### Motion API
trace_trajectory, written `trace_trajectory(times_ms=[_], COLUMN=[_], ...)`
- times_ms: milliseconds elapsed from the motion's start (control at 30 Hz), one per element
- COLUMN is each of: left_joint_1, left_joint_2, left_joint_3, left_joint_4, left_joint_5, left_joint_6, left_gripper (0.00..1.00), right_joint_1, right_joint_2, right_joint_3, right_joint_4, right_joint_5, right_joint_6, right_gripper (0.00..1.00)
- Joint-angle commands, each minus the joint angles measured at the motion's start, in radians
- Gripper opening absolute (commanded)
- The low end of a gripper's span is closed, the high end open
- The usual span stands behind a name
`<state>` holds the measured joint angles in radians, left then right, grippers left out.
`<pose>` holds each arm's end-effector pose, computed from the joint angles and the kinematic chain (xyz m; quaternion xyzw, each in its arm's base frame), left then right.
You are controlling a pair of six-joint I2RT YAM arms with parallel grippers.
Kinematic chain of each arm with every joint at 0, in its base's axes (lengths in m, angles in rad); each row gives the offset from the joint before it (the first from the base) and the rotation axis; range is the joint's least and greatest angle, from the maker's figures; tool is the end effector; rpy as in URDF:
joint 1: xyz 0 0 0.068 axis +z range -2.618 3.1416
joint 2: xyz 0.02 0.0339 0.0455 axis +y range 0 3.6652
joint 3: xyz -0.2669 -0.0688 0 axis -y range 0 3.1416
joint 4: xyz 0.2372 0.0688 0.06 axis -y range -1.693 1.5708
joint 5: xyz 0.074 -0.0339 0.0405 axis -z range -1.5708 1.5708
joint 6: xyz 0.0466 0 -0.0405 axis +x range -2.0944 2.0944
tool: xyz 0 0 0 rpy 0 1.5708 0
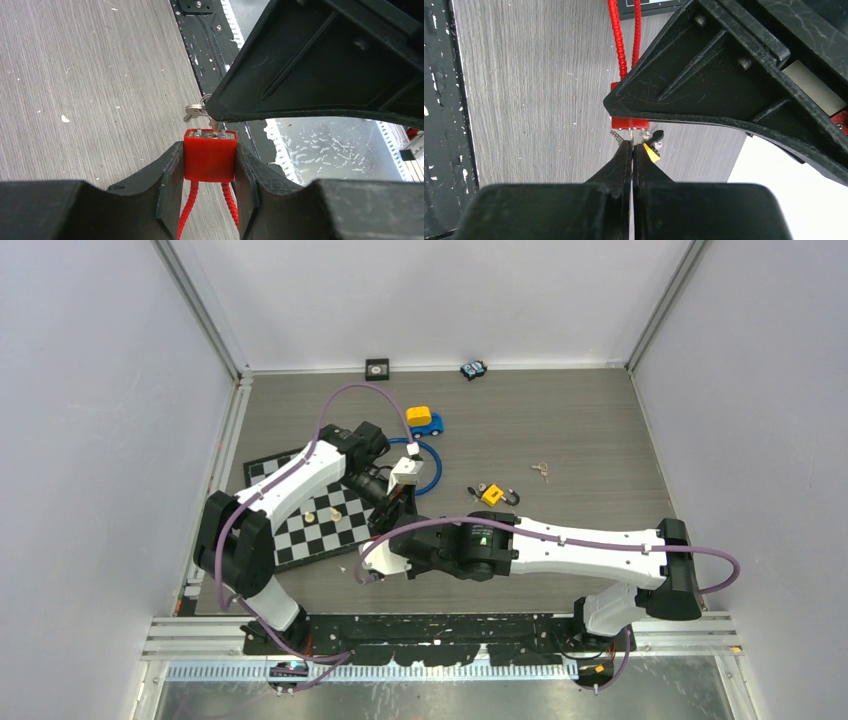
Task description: Unlock with the key
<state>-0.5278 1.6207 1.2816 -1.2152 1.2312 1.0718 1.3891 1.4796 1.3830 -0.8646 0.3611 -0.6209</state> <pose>0.2184 -0.1782 0.2682 0.5889 0.5655 -0.5544 0.1616 0.0713 0.2969 0.3197 -0.7633 0.5486 -0.0482 0.3379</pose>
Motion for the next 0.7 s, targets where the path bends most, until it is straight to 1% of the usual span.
trace_trajectory(times_ms=[0, 233, 400, 667], left_joint_1=[-0.001, 0.0, 0.0, 0.003], left_joint_2=[-0.024, -0.02, -0.024, -0.02], left_joint_3=[0.029, 0.017, 0.012, 0.016], left_joint_4=[0.058, 0.05, 0.066, 0.096], left_joint_5=[0.108, 0.161, 0.169, 0.193], left_joint_6=[-0.008, -0.013, -0.032, -0.072], left_gripper=[0.0, 0.0, 0.0, 0.0], right_joint_1=[0.021, 0.07, 0.083, 0.1], right_joint_2=[-0.003, -0.025, -0.038, -0.013], right_joint_3=[0.025, -0.083, -0.122, -0.101], right_joint_4=[0.089, 0.19, 0.232, 0.243], right_joint_5=[-0.068, 0.088, 0.121, 0.117], right_joint_6=[-0.032, -0.178, -0.197, -0.161], right_gripper=[0.01, 0.01, 0.01, 0.01])
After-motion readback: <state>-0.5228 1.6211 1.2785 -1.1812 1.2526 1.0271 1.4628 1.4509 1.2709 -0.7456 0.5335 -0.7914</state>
